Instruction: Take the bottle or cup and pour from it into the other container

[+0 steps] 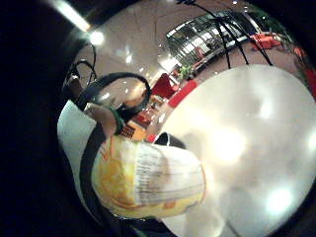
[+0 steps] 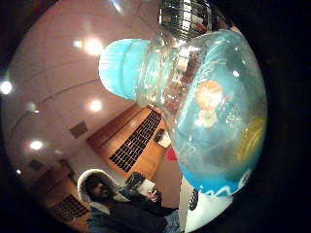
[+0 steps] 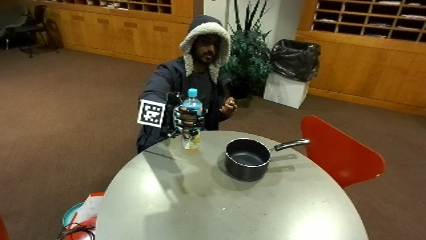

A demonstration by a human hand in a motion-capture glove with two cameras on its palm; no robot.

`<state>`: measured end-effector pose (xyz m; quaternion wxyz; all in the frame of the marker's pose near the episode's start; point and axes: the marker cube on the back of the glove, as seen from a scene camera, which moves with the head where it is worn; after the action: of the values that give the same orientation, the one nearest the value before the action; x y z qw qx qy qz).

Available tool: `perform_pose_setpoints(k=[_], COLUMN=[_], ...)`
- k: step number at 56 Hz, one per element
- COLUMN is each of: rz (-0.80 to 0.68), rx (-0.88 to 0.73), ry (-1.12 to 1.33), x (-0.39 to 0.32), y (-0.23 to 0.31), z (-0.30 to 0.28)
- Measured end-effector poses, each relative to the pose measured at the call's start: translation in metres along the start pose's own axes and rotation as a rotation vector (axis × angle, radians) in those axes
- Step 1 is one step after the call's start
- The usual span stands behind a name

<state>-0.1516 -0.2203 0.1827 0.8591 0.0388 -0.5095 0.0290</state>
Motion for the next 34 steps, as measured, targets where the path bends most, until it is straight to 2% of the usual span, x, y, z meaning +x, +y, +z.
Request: perform_pose_setpoints(k=[3,10,14,18,34], rz=[0.065,-0.002,0.093,-0.006,-0.217], rx=[0.027,-0.047,-0.011,-0.167,-0.482], ry=[0.076,0.322,0.465,0.602,1.209], x=[-0.014,-0.026,-0.034,-0.036,-0.053], y=[-0.004,-0.003,-0.006,0.006,-0.012], z=[0.006,0.026,0.045,0.058,0.116])
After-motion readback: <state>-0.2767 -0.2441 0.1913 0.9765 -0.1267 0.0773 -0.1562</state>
